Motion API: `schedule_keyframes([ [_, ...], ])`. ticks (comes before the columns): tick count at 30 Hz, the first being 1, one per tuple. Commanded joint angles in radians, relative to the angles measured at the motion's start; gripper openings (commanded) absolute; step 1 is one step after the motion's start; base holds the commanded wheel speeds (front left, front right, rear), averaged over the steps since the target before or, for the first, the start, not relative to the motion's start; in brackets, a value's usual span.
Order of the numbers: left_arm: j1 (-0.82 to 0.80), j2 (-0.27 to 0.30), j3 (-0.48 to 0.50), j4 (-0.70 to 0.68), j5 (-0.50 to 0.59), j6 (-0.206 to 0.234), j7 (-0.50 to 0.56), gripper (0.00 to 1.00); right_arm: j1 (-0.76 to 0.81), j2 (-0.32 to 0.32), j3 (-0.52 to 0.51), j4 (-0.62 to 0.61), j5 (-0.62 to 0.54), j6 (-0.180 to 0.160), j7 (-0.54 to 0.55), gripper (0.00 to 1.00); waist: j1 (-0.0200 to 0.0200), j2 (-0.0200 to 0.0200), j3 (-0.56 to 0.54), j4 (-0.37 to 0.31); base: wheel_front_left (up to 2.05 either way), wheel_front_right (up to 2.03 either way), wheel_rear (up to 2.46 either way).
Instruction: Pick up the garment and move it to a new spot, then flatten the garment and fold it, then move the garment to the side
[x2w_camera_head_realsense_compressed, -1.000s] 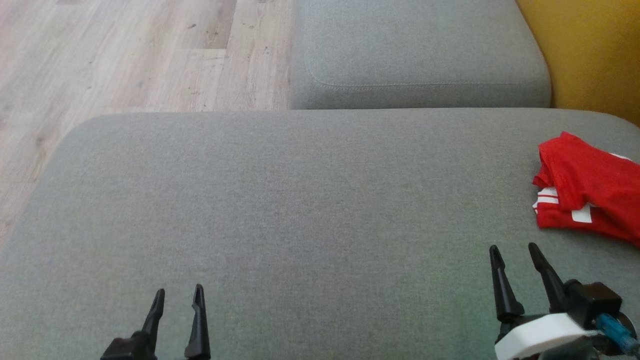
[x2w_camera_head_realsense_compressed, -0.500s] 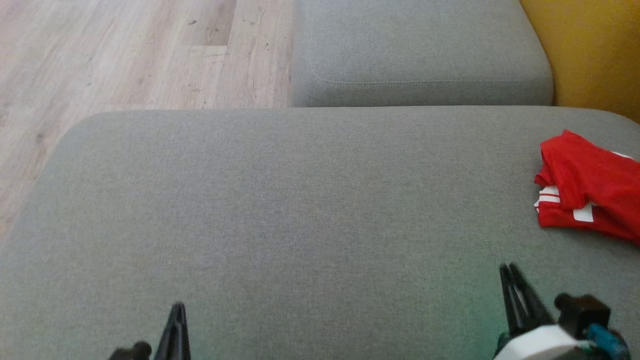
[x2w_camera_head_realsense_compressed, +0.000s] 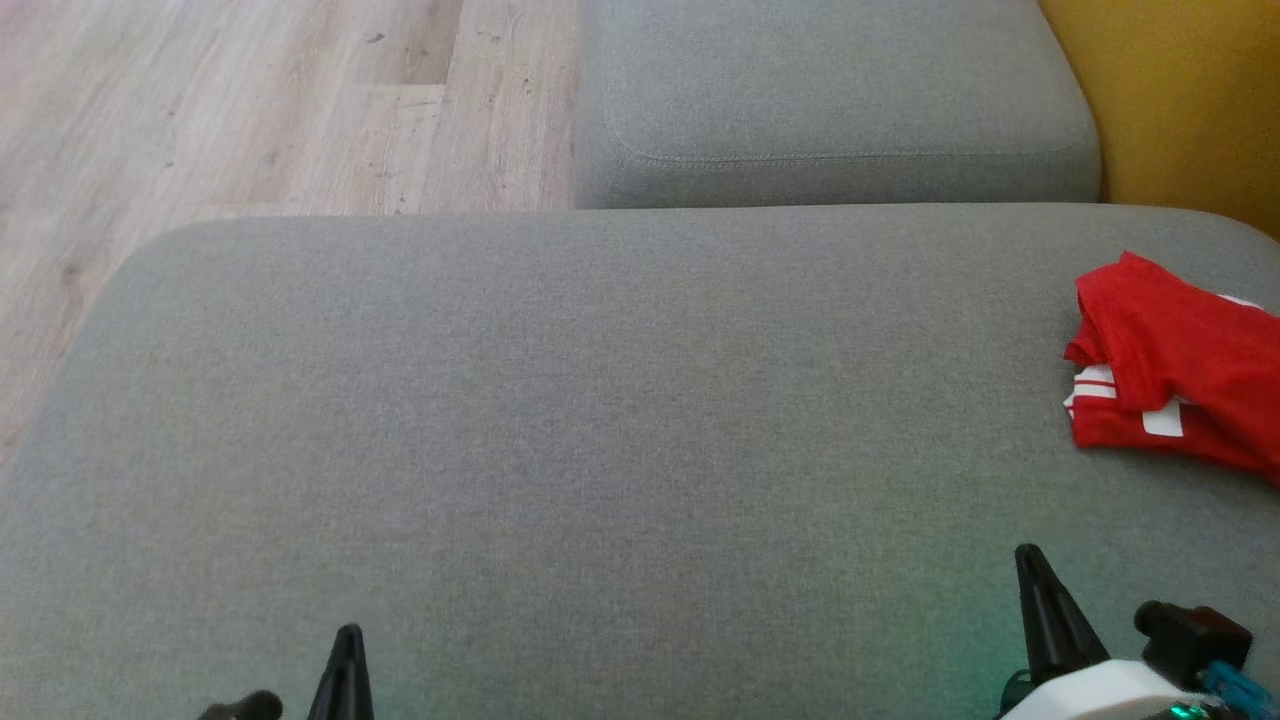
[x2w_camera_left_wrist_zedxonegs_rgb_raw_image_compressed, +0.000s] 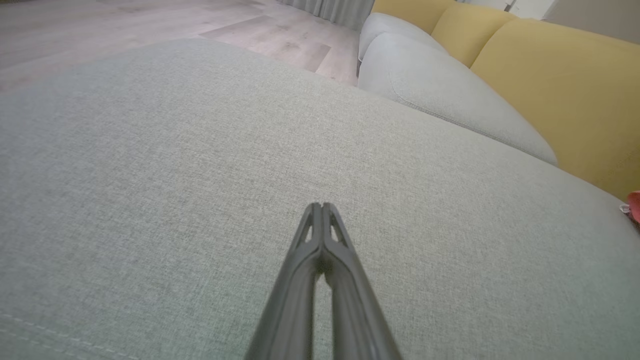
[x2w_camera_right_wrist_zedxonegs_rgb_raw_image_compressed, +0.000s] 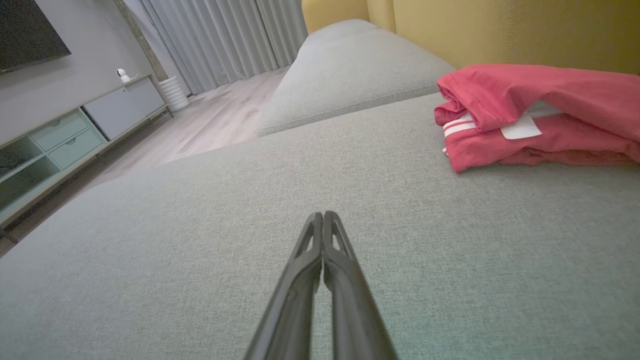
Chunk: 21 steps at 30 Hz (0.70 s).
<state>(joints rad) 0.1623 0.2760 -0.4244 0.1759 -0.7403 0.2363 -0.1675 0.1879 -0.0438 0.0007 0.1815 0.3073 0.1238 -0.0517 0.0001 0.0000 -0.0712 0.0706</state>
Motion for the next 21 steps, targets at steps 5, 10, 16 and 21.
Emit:
schedule_keyframes([
  [5,-0.062,-0.001,0.044,-0.02,-0.046,-0.02,0.011,0.0,-0.063,-0.007,-0.006,-0.023,0.072,0.001,0.008,0.0,0.0,0.0,0.003,-0.003,0.0,0.0,0.0],
  [10,-0.072,-0.011,0.066,-0.014,-0.086,-0.037,0.023,0.0,-0.074,-0.009,-0.009,-0.019,0.132,0.001,0.014,0.0,0.0,0.0,0.006,-0.006,0.0,0.0,0.0],
  [16,-0.085,-0.023,0.093,-0.008,-0.133,-0.056,0.038,0.0,-0.087,-0.01,-0.013,-0.014,0.203,0.002,0.021,0.0,-0.0001,0.0,0.01,-0.01,0.0,0.0,0.0],
  [21,-0.095,-0.033,0.116,-0.005,-0.173,-0.073,0.05,0.0,-0.098,-0.011,-0.016,-0.01,0.263,0.002,0.027,0.0,-0.0001,0.0,0.014,-0.013,0.0,0.0,0.0],
])
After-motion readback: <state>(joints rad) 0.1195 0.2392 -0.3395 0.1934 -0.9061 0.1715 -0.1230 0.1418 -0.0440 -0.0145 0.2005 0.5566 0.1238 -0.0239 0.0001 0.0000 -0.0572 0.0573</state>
